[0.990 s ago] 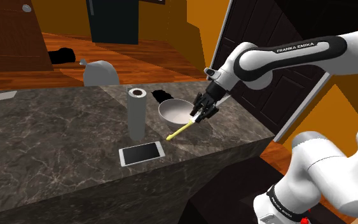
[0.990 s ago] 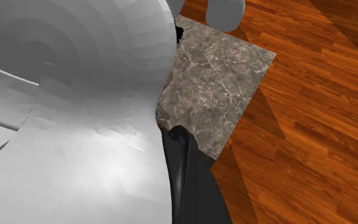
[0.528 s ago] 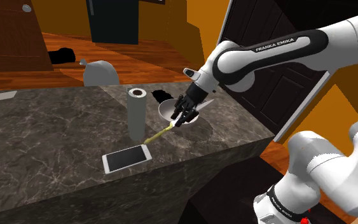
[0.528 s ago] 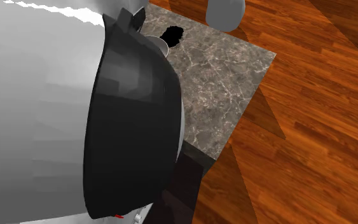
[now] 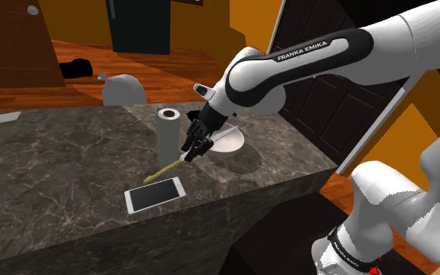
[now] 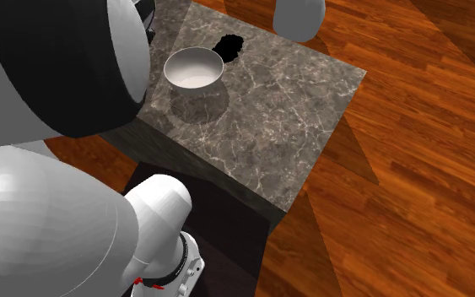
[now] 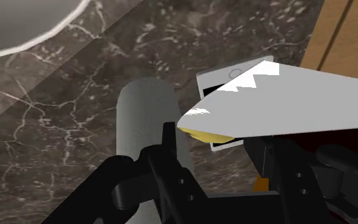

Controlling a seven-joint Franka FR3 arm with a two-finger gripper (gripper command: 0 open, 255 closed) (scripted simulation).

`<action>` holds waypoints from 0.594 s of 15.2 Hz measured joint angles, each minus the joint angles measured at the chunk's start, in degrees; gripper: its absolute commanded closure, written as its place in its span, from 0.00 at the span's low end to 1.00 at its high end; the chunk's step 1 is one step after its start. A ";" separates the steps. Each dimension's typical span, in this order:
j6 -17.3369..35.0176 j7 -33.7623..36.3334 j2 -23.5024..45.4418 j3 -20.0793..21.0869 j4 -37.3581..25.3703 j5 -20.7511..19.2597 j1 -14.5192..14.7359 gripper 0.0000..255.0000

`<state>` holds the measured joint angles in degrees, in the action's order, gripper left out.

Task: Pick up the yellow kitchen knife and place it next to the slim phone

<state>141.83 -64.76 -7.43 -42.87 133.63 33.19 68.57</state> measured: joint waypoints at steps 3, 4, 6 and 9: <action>-0.66 0.23 5.79 0.70 -5.03 4.60 2.24 1.00; -1.14 -0.04 8.23 0.93 -7.13 6.50 2.69 1.00; -2.13 0.66 12.14 1.75 -11.08 8.96 3.28 1.00; -3.45 1.56 18.33 3.32 -17.18 12.63 3.41 1.00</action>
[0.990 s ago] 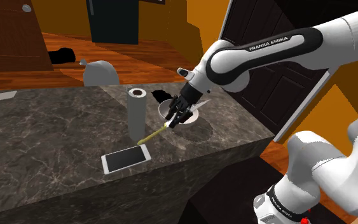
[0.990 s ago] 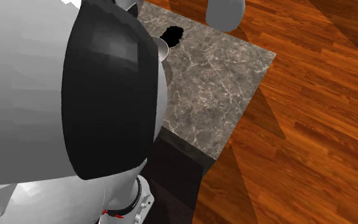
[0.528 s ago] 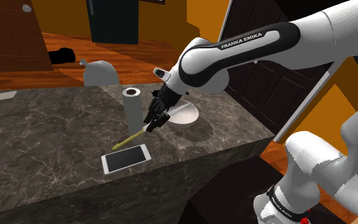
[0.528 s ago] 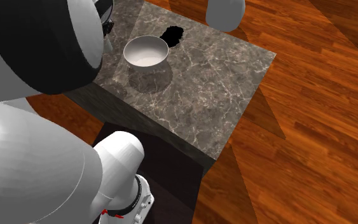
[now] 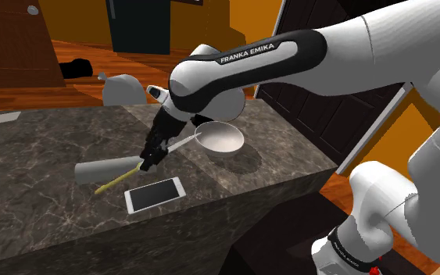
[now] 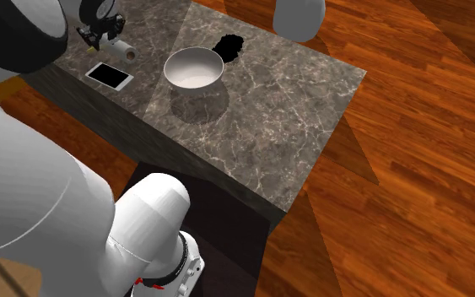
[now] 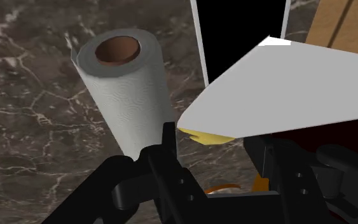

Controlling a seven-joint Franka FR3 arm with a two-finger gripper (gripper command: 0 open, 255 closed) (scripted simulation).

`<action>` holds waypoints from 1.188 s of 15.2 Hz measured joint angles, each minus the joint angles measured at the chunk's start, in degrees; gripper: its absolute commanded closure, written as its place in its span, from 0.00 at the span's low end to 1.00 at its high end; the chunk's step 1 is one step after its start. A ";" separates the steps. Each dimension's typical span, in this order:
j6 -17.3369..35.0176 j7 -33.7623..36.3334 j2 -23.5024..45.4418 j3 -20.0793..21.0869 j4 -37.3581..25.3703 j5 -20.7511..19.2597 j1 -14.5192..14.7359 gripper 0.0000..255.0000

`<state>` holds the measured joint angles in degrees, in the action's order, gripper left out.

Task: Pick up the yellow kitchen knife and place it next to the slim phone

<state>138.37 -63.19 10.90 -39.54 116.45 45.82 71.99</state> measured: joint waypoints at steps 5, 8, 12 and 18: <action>-3.34 3.26 9.89 2.46 -11.92 3.49 -1.33 1.00; -5.42 6.50 15.59 3.78 -19.84 4.38 -2.23 1.00; -6.21 8.28 20.33 5.10 -25.51 5.54 -3.27 1.00; -3.96 5.98 22.72 6.64 -25.05 8.10 -4.14 1.00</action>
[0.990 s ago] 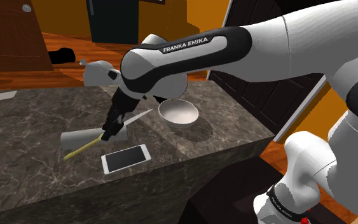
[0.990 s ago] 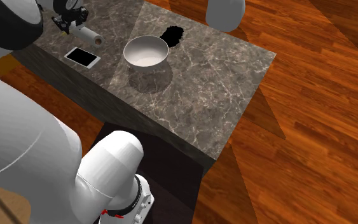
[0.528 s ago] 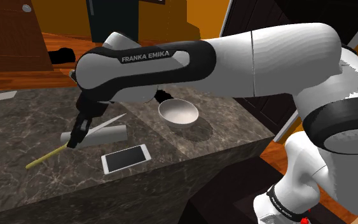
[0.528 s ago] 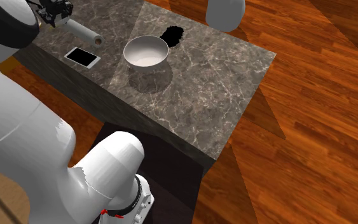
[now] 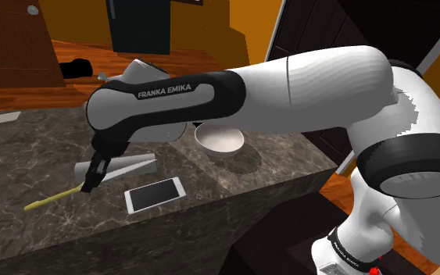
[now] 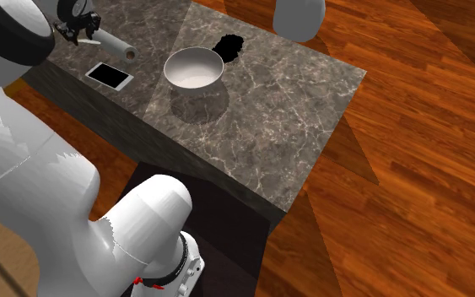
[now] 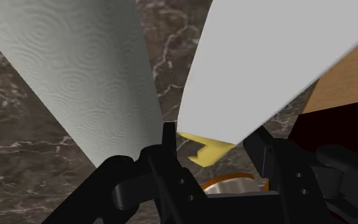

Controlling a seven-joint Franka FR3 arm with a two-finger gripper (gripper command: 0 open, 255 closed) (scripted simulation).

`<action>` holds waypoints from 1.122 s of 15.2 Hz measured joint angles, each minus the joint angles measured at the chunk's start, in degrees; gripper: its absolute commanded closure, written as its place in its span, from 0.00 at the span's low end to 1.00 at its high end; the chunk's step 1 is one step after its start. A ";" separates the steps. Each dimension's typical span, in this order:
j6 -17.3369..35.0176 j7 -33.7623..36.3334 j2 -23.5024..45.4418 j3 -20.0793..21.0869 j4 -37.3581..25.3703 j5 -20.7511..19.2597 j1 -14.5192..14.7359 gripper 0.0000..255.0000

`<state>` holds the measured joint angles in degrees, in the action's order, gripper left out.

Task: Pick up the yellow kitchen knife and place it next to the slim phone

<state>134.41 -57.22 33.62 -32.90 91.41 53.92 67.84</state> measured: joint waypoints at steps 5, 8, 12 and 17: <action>2.27 -2.41 0.99 1.25 1.28 2.21 -0.36 1.00; 2.63 -2.98 1.85 1.66 0.62 2.91 -0.85 1.00; 2.77 -3.09 2.01 1.70 0.79 3.03 -0.90 1.00; 3.01 -3.17 1.85 1.87 1.25 3.07 -0.53 0.00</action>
